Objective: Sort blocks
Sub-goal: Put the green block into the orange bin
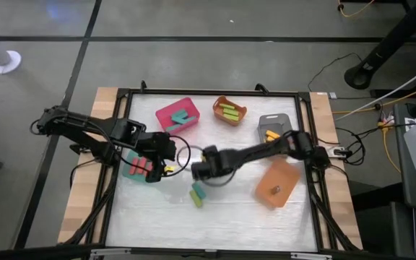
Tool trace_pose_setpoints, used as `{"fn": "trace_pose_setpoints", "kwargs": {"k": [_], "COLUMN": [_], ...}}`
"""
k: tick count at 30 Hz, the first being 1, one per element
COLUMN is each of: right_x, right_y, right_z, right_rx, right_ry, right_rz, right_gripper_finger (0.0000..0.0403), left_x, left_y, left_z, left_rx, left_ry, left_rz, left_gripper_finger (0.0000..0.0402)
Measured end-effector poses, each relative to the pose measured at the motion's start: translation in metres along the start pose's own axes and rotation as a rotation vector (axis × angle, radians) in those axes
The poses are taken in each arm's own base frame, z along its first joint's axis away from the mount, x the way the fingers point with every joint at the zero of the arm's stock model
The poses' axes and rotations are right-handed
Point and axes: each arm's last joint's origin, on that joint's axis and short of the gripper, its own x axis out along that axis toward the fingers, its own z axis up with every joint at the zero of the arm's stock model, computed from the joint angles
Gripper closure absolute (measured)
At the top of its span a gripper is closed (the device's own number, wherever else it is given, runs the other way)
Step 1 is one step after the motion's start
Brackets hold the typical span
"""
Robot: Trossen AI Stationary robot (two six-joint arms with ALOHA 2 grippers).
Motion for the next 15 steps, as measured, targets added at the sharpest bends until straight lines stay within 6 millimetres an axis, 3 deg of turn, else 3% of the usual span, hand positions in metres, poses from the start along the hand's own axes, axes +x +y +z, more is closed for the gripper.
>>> {"fn": "trace_pose_setpoints", "kwargs": {"k": [6,15], "right_x": [-0.015,0.001], "right_y": [-0.031,-0.092], "right_z": [0.07,0.175], "right_rx": [-0.114,-0.212], "right_ry": [-0.057,-0.043], "right_rz": [-0.101,-0.209], "right_gripper_finger": [0.0338,0.0326], "left_x": [0.0,0.006], "left_y": [0.0,0.001], "left_z": [0.0,0.009], "left_rx": [-0.003,-0.004], "left_ry": [-0.004,-0.132], "left_rz": [-0.001,0.048], "left_gripper_finger": [0.0208,0.0208]}}
